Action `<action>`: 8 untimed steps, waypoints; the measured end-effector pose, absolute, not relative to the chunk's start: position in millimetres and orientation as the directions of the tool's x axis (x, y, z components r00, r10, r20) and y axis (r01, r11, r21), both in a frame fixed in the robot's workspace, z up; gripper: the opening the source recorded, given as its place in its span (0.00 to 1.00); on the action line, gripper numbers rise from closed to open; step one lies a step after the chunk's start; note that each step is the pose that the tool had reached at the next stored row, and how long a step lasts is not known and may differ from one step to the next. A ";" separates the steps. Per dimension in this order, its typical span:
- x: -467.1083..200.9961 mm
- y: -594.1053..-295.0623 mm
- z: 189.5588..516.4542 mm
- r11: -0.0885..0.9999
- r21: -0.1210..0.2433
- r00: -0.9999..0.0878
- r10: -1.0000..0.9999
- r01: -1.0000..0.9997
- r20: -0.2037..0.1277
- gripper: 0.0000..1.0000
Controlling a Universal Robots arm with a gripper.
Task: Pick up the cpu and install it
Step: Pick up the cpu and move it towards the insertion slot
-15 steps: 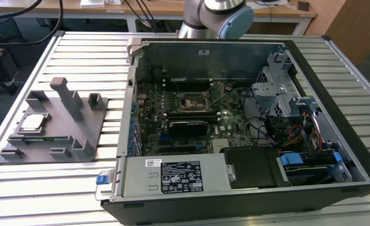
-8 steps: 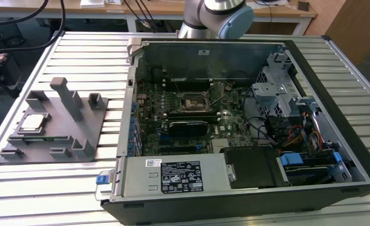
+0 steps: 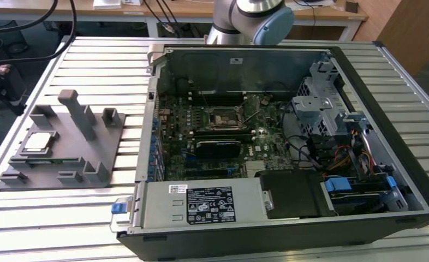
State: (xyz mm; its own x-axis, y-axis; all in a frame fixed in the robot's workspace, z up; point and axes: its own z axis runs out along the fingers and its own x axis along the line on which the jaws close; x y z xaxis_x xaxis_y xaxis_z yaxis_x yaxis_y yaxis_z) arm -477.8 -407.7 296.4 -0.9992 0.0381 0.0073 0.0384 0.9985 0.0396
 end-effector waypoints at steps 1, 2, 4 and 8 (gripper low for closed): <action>-477.9 -407.7 295.9 0.998 0.040 -0.999 0.038 0.038 0.007 0.65; -477.9 -407.7 295.4 0.998 0.040 -0.999 0.038 0.038 0.007 0.65; -477.9 -407.7 294.3 0.998 0.040 -0.999 0.038 0.038 0.007 0.65; -478.0 -407.7 292.2 0.998 0.040 -0.999 0.038 0.038 0.007 0.65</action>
